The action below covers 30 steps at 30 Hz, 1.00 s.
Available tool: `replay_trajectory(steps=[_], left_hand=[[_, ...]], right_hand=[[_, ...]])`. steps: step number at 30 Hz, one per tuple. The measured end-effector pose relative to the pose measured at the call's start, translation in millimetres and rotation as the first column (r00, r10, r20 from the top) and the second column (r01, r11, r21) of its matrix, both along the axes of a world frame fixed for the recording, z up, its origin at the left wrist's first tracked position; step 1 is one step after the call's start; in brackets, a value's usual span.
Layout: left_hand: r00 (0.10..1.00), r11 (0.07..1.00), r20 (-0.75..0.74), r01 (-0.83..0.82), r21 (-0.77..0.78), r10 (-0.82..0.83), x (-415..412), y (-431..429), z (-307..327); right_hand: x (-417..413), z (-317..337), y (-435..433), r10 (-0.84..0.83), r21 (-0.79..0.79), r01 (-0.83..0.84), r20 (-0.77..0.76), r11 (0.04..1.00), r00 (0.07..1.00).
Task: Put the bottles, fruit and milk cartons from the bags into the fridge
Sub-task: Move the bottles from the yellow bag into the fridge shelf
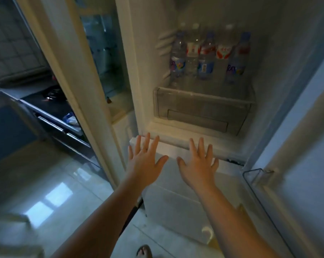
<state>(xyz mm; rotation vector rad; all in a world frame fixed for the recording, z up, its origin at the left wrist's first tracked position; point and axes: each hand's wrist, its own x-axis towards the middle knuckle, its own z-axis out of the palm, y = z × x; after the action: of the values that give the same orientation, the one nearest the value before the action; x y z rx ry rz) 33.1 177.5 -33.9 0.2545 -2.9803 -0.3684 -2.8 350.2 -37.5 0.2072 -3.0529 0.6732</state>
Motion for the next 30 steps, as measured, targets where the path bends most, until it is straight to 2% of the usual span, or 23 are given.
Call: replay_trajectory(steps=[9, 17, 25, 30], left_hand=[[0.98, 0.98, -0.01, -0.199, 0.026, 0.2, 148.8, 2.0, -0.5], [0.957, 0.954, 0.039, -0.29, 0.075, 0.288, 286.1, 14.1, -17.9], [0.947, 0.944, 0.161, -0.301, 0.135, 0.279, 415.7, 71.7, -35.6], [0.94, 0.961, 0.253, -0.261, 0.093, 0.23, 470.7, 120.3, -66.2]], right_hand=[[98.6, -3.0, -7.5, 0.206, -0.036, -0.204, 0.071, 0.978, 0.976], [219.0, -11.6, 4.1, 0.368, -0.036, -0.366, 0.09, 0.93, 0.926], [353.5, -31.7, 68.1, 0.363, -0.031, -0.364, 0.189, 0.931, 0.912], [421.2, -52.5, 123.6, 0.31, 0.002, -0.321, 0.245, 0.947, 0.918]])
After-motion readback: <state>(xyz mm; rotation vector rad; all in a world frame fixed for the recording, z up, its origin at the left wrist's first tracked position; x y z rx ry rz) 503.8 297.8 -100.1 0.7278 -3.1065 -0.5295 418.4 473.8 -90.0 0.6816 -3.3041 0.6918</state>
